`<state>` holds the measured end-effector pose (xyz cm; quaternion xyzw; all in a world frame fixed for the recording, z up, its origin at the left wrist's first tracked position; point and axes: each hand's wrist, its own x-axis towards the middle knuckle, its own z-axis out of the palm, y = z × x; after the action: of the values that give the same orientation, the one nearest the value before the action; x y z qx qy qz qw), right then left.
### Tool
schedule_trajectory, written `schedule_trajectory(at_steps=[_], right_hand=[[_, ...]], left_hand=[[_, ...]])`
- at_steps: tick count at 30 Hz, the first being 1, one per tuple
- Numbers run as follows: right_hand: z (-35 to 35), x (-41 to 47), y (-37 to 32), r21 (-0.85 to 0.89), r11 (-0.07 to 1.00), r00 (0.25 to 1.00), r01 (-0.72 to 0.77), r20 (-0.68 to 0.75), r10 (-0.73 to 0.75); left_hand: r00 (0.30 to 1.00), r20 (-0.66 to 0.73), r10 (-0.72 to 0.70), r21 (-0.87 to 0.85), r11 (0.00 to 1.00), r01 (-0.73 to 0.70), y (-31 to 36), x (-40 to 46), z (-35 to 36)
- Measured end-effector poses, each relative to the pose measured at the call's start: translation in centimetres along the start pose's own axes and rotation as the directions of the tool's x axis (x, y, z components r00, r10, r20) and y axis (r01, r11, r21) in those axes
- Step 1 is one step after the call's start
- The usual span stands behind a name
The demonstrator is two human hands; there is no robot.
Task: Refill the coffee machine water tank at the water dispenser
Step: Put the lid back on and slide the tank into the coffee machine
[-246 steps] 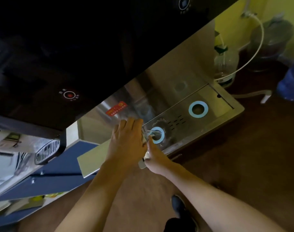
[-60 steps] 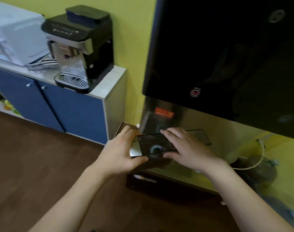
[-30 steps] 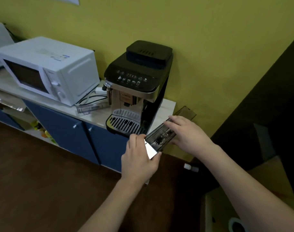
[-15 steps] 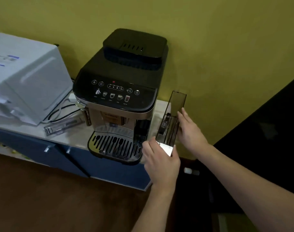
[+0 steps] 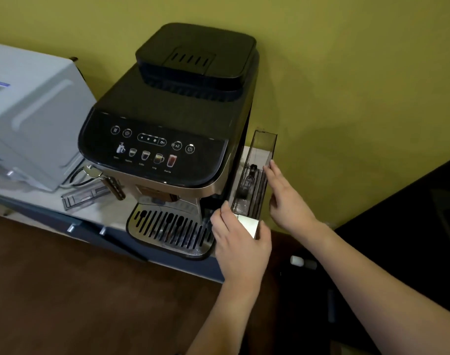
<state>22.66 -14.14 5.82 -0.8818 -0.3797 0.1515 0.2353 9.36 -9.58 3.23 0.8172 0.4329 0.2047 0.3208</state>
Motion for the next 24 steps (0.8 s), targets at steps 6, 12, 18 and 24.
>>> schedule_trajectory(at_steps=[6,12,18,24], right_hand=[[-0.4,-4.6,-2.4,0.267,0.964,0.934,-0.014,-0.341,0.108],[3.3,-7.7,-6.9,0.246,0.946,0.904,0.209,-0.419,-0.091],[8.6,-7.4,-12.8,0.121,0.923,0.905,0.365,-0.279,-0.321],[15.4,-1.8,-21.7,0.238,0.961,0.967,0.142,0.173,-0.186]], left_hand=[[0.938,0.244,0.247,-0.053,0.969,-0.241,-2.8,0.0,-4.4],[0.936,0.227,0.269,0.008,0.96,-0.278,-8.8,2.3,-9.0],[0.932,0.255,0.259,0.005,0.963,-0.269,-14.9,7.1,-13.9],[0.948,0.236,0.212,0.071,0.97,-0.234,-24.3,15.5,-22.0]])
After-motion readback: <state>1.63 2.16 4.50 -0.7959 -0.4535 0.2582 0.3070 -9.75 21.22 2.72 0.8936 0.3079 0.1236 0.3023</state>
